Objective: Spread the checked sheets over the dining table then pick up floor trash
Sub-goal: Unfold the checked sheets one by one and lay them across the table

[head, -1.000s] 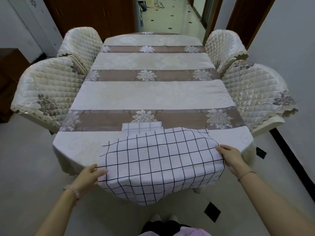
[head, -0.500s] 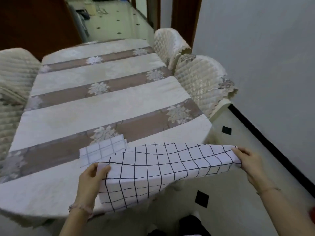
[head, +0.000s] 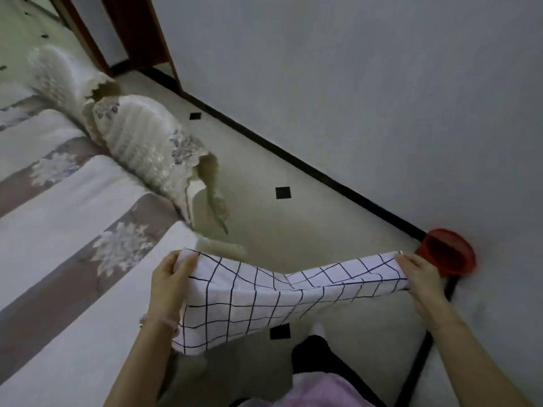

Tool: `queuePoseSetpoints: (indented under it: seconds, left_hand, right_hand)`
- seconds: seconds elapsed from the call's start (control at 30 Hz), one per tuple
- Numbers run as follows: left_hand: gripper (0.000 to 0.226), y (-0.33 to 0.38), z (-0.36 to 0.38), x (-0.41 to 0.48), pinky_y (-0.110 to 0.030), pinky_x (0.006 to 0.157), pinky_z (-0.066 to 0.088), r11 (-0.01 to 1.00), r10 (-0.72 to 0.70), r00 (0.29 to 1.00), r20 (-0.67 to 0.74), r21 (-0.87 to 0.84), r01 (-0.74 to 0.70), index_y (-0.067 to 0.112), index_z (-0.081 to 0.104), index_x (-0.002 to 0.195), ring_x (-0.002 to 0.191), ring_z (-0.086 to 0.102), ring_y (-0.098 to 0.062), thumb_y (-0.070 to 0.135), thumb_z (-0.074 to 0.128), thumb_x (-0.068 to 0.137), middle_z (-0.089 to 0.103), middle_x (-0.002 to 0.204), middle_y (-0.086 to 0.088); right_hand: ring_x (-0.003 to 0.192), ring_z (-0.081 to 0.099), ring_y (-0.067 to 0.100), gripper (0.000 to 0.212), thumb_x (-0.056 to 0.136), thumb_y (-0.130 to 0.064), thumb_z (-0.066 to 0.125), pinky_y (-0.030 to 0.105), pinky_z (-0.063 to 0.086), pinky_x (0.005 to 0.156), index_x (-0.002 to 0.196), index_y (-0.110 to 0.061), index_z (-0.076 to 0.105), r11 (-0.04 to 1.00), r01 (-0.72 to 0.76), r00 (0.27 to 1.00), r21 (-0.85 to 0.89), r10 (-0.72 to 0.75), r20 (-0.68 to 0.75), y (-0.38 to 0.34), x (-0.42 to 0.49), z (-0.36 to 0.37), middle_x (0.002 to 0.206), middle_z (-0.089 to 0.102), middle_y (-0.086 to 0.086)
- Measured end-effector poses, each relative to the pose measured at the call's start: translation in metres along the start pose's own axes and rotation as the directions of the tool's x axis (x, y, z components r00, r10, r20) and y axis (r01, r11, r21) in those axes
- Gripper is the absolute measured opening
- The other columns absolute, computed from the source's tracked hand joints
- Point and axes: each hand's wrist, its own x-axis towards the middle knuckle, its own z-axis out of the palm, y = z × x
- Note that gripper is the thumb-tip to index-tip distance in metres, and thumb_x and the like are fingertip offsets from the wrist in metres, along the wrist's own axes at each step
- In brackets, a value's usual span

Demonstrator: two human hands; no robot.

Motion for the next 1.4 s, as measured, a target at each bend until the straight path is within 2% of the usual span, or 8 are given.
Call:
queuePoseSetpoints:
  seconds: [0.1, 0.33, 0.43, 0.67, 0.8, 0.93, 1.2, 1.4]
  left_hand:
    - [0.017, 0.019, 0.064, 0.025, -0.041, 0.077, 0.051, 1.0, -0.025, 0.999, 0.036, -0.004, 0.025, 0.006, 0.064, 0.09, 0.086, 0.06, -0.025, 0.022, 0.058, 0.087, 0.067, 0.095, -0.021]
    - [0.013, 0.084, 0.164, 0.104, -0.024, 0.058, 0.044, 1.0, -0.011, 0.998, 0.062, -0.018, 0.012, 0.001, 0.061, 0.085, 0.067, 0.051, -0.014, 0.014, 0.057, 0.088, 0.058, 0.074, -0.007]
    - [0.012, 0.101, 0.184, 0.156, -0.018, 0.053, 0.048, 0.999, 0.018, 1.0, 0.016, -0.037, -0.017, 0.009, 0.061, 0.078, 0.065, 0.053, -0.012, 0.014, 0.057, 0.088, 0.06, 0.072, -0.004]
    - [0.01, 0.108, 0.225, 0.294, -0.037, 0.078, 0.047, 0.991, -0.106, 0.99, -0.093, -0.097, 0.097, 0.014, 0.063, 0.078, 0.081, 0.058, -0.023, 0.015, 0.059, 0.087, 0.064, 0.082, -0.012]
    - [0.011, 0.145, 0.232, 0.374, -0.029, 0.068, 0.046, 0.992, -0.099, 0.984, -0.15, -0.092, 0.086, 0.001, 0.063, 0.087, 0.077, 0.056, -0.023, 0.011, 0.058, 0.088, 0.062, 0.077, -0.009]
    - [0.009, 0.195, 0.218, 0.453, -0.02, 0.057, 0.047, 0.997, -0.029, 0.967, -0.253, -0.077, 0.009, 0.002, 0.061, 0.089, 0.066, 0.052, -0.011, 0.01, 0.057, 0.088, 0.06, 0.074, -0.005]
    - [0.013, 0.199, 0.164, 0.571, -0.031, 0.066, 0.044, 0.983, -0.154, 0.844, -0.514, -0.17, 0.076, 0.001, 0.064, 0.088, 0.077, 0.054, -0.02, 0.012, 0.058, 0.088, 0.062, 0.082, -0.014]
    - [0.012, 0.232, 0.108, 0.619, -0.026, 0.065, 0.046, 0.957, -0.245, 0.614, -0.751, -0.289, 0.028, 0.018, 0.065, 0.081, 0.076, 0.059, -0.015, 0.011, 0.057, 0.089, 0.066, 0.083, -0.005]
  right_hand:
    - [0.077, 0.054, 0.023, 0.017, 0.091, -0.007, 0.056, 0.007, 0.044, 0.041, 0.106, -0.002, 0.061, 0.999, 0.001, 0.998, -0.041, -0.003, -0.056, -0.024, 0.044, -0.023, 0.099, 0.058, 0.014]
    - [0.085, 0.059, 0.026, 0.01, 0.09, -0.02, 0.059, 0.046, 0.05, 0.086, 0.082, -0.017, 0.064, 0.997, 0.05, 0.999, -0.053, -0.05, 0.006, -0.105, 0.149, -0.032, 0.103, 0.066, 0.02]
    - [0.088, 0.06, 0.027, 0.013, 0.09, -0.023, 0.058, 0.047, 0.05, 0.087, 0.078, -0.022, 0.063, 0.996, 0.069, 0.998, -0.053, -0.069, 0.002, -0.141, 0.2, -0.015, 0.098, 0.067, 0.016]
    - [0.09, 0.059, 0.028, 0.005, 0.089, -0.016, 0.059, 0.046, 0.05, 0.087, 0.086, -0.016, 0.063, 0.992, 0.062, 0.997, -0.111, -0.056, 0.06, -0.208, 0.319, 0.074, 0.1, 0.065, 0.017]
    - [0.077, 0.056, 0.017, 0.009, 0.091, -0.014, 0.057, 0.028, 0.048, 0.066, 0.098, -0.011, 0.06, 0.982, 0.107, 0.987, -0.157, -0.086, 0.137, -0.275, 0.383, 0.143, 0.092, 0.061, 0.008]
    - [0.096, 0.057, 0.025, 0.018, 0.089, -0.019, 0.059, 0.041, 0.049, 0.088, 0.105, -0.011, 0.064, 0.969, 0.191, 0.965, -0.154, -0.157, 0.208, -0.351, 0.449, 0.224, 0.105, 0.062, 0.009]
    - [0.098, 0.056, 0.026, 0.024, 0.089, -0.018, 0.06, 0.038, 0.046, 0.088, 0.109, -0.006, 0.064, 0.936, 0.279, 0.872, -0.215, -0.153, 0.465, -0.437, 0.548, 0.428, 0.105, 0.06, 0.009]
    - [0.097, 0.056, 0.027, 0.015, 0.089, -0.015, 0.06, 0.039, 0.045, 0.091, 0.101, -0.008, 0.063, 0.893, 0.408, 0.669, -0.191, -0.15, 0.728, -0.516, 0.564, 0.627, 0.106, 0.063, 0.014]
